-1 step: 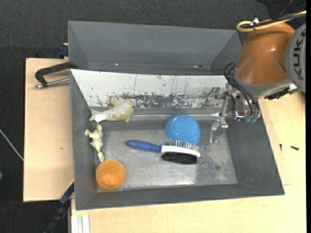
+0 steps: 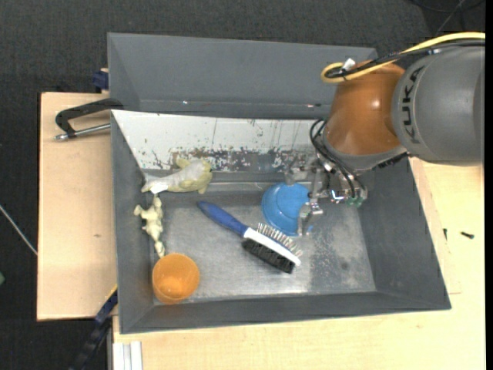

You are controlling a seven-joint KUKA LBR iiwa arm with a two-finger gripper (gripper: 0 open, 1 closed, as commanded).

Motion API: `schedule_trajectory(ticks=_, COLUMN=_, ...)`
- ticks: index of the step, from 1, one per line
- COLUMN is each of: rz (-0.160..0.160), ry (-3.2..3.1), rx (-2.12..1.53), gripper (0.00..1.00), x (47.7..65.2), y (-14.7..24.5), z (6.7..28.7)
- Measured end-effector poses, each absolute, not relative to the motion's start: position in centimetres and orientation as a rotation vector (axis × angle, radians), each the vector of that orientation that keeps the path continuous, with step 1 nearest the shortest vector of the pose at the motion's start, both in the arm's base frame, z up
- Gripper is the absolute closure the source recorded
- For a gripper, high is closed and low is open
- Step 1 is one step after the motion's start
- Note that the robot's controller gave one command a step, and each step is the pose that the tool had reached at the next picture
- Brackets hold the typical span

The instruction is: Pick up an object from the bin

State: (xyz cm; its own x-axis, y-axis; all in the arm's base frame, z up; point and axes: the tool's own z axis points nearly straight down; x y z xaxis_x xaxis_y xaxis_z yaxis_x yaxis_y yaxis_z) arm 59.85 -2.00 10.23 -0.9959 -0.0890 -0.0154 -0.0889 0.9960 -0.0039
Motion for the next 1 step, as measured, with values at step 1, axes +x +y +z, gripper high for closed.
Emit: schedule_trajectory(ticks=1, rz=-0.008, ry=3.109, rx=-0.272, gripper=0.0, x=60.0, y=-1.94, z=9.93)
